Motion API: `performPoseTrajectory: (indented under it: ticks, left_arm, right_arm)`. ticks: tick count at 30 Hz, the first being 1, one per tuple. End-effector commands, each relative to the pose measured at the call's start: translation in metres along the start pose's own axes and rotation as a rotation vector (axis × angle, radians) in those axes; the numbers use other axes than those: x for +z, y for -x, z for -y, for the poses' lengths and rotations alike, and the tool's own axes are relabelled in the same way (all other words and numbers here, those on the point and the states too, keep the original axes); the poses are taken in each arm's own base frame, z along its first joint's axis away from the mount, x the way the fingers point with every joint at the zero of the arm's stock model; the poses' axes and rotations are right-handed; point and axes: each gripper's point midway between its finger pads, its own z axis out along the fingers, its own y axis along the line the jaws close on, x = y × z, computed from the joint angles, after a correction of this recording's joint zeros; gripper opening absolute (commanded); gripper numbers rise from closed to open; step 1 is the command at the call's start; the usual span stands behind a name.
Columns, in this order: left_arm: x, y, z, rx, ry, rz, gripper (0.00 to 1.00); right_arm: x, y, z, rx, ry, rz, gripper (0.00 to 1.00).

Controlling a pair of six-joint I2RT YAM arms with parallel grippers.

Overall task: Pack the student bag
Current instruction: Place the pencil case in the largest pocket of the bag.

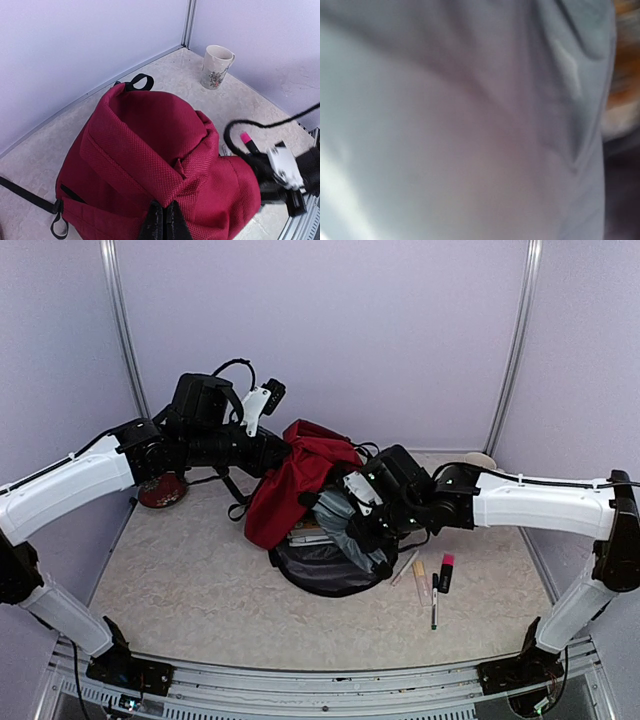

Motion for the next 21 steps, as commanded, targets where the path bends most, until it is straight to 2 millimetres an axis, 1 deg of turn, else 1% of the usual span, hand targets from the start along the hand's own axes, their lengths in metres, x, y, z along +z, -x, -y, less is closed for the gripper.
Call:
performPoseTrajectory:
  ticks: [1, 2, 4, 6, 7, 9, 11, 13, 15, 17, 18, 20, 21]
  left_arm:
    - [-0.031, 0.040, 0.007, 0.030, -0.042, 0.149, 0.00]
    - [-0.031, 0.040, 0.009, 0.033, -0.049, 0.149, 0.00]
    - [-0.033, 0.041, 0.012, 0.043, -0.069, 0.151, 0.00]
    - [-0.034, 0.042, 0.016, 0.051, -0.091, 0.152, 0.00]
    - [-0.034, 0.042, 0.017, 0.053, -0.100, 0.153, 0.00]
    - [-0.035, 0.042, 0.018, 0.056, -0.107, 0.153, 0.00]
    - [-0.036, 0.043, 0.019, 0.055, -0.120, 0.154, 0.00]
    - [-0.038, 0.046, 0.018, 0.048, -0.136, 0.160, 0.00]
    - [-0.040, 0.048, 0.017, 0.039, -0.142, 0.166, 0.00]
    - [-0.040, 0.048, 0.015, 0.037, -0.141, 0.167, 0.00]
    - [-0.040, 0.048, 0.014, 0.037, -0.137, 0.167, 0.00]
    - [-0.039, 0.048, 0.012, 0.034, -0.133, 0.163, 0.00]
    - [-0.038, 0.047, 0.012, 0.034, -0.135, 0.160, 0.00]
  right_arm:
    - [-0.015, 0.084, 0.028, -0.107, -0.150, 0.238, 0.00]
    - [-0.017, 0.096, 0.030, -0.153, -0.176, 0.258, 0.00]
    - [-0.013, 0.110, 0.033, -0.252, -0.231, 0.279, 0.00]
    - [-0.007, 0.118, 0.035, -0.381, -0.270, 0.289, 0.00]
    - [-0.002, 0.120, 0.031, -0.483, -0.279, 0.288, 0.00]
    - [0.011, 0.114, 0.022, -0.663, -0.295, 0.265, 0.00]
    - [0.024, 0.102, 0.015, -0.850, -0.346, 0.228, 0.00]
    - [0.037, 0.084, 0.012, -1.034, -0.404, 0.173, 0.00]
    - [0.045, 0.069, 0.006, -1.180, -0.438, 0.137, 0.00]
    - [0.045, 0.064, -0.010, -1.279, -0.447, 0.151, 0.00]
    - [0.042, 0.064, -0.024, -1.319, -0.438, 0.175, 0.00]
    - [0.037, 0.070, -0.041, -1.382, -0.447, 0.221, 0.00]
    - [0.035, 0.074, -0.047, -1.405, -0.466, 0.239, 0.00]
